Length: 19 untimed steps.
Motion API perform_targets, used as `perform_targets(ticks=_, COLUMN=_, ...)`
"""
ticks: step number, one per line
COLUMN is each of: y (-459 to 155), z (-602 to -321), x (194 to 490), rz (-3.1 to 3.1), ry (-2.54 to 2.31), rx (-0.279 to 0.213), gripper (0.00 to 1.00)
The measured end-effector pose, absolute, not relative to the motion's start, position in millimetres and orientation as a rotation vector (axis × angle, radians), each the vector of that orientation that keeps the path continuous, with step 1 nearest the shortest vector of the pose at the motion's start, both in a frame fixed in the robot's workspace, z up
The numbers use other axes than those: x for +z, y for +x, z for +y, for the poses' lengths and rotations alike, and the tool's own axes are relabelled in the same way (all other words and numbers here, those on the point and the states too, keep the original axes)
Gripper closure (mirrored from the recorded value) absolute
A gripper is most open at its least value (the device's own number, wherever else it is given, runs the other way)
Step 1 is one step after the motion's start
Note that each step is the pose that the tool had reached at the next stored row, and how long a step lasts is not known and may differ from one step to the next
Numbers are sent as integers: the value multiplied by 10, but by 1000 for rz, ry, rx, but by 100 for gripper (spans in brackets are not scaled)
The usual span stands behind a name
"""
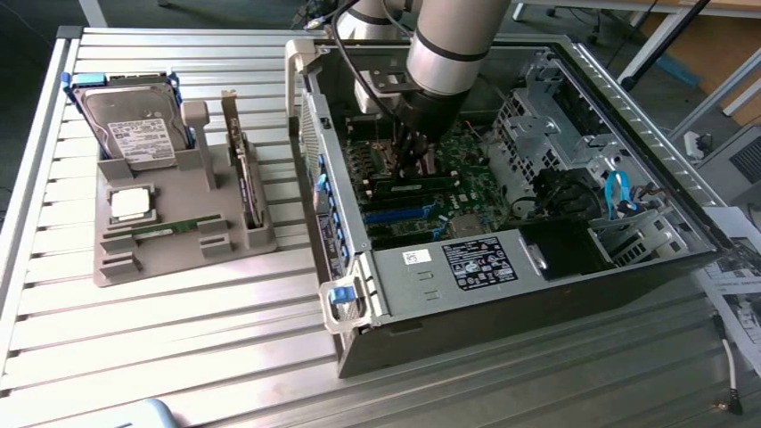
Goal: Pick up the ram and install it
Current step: 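Press down the ram until it locks into place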
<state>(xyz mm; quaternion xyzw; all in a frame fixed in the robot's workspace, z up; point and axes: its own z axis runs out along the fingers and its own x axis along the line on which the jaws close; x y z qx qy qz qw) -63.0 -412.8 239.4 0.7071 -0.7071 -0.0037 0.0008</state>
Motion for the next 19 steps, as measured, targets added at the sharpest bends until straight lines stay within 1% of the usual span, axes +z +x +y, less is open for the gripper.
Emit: perform_targets(ticks=19, y=-630, z=-4132, x=2357, rz=-2221, ry=2220, rx=-12, gripper=89)
